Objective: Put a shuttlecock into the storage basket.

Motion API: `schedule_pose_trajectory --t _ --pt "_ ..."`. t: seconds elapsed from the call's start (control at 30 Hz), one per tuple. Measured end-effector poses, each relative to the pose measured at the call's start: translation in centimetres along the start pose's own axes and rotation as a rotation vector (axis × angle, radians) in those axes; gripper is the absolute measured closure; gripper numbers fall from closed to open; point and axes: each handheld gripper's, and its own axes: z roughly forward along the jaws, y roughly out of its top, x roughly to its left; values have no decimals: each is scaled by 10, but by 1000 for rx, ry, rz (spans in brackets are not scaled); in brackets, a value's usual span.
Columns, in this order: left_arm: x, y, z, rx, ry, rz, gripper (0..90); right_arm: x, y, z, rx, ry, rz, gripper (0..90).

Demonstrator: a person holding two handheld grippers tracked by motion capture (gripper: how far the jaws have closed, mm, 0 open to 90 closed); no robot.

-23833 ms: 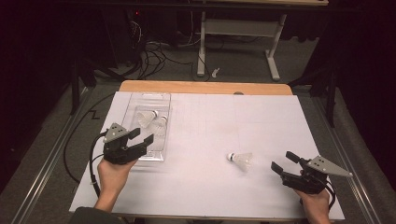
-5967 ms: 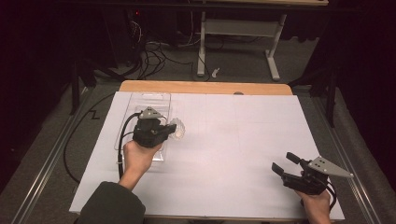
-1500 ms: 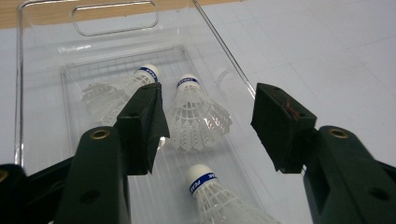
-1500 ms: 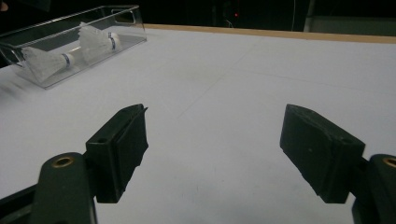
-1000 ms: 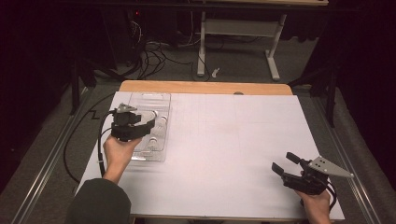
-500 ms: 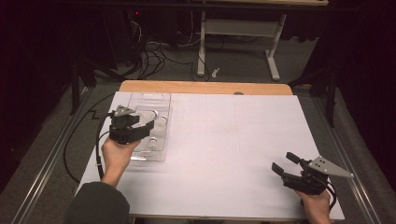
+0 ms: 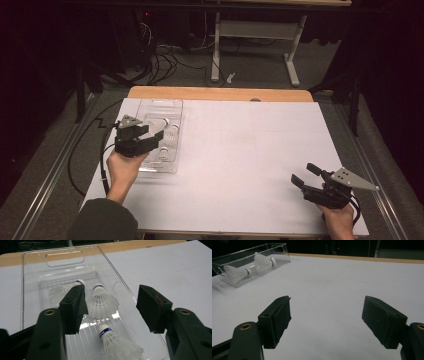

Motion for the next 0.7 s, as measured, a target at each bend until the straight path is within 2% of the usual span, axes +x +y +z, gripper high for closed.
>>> schedule_pose_trajectory --t 0.7 --pt "2 -16 -12 -39 0 -13 393 0 0 0 0 1 0 235"
